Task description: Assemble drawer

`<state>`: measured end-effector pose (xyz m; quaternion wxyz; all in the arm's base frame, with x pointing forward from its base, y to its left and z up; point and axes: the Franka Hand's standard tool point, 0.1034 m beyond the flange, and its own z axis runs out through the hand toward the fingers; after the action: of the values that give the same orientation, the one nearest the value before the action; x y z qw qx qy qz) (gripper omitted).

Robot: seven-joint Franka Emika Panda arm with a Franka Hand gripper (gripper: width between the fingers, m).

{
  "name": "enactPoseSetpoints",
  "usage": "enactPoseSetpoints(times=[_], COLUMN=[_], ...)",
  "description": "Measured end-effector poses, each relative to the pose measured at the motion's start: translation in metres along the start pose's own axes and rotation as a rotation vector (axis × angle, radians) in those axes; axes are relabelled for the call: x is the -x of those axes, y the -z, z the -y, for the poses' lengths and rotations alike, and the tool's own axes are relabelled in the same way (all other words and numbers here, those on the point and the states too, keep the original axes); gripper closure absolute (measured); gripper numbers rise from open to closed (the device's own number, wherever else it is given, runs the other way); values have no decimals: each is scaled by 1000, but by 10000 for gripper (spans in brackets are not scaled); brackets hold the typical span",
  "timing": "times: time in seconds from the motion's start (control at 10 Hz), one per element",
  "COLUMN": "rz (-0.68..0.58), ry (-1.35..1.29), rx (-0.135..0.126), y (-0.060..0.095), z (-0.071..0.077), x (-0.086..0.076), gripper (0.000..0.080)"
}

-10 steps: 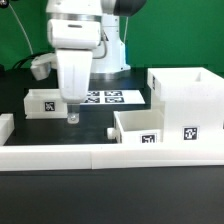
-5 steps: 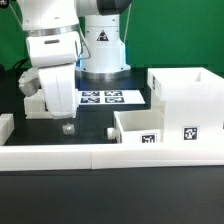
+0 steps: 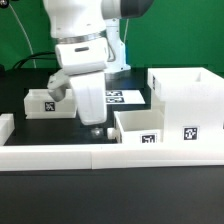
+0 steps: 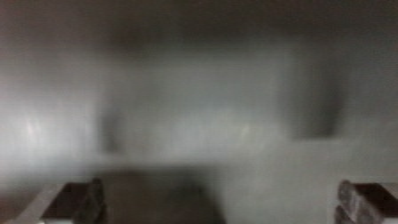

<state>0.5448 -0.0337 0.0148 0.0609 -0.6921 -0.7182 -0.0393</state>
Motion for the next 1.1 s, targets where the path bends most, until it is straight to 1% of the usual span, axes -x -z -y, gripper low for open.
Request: enactPoseSetpoints(times=[0.5,0.8,1.0,1.1], rz=[-9,-12,-12,-12], ry=[-72,-94,-113,-118], rx=[-4,-6,-8,-13], y=[-3,-4,-2,-1], z=[-4,-5,-9,-11], x=[-29,-40,-49,-53], gripper=[151,151,151,151])
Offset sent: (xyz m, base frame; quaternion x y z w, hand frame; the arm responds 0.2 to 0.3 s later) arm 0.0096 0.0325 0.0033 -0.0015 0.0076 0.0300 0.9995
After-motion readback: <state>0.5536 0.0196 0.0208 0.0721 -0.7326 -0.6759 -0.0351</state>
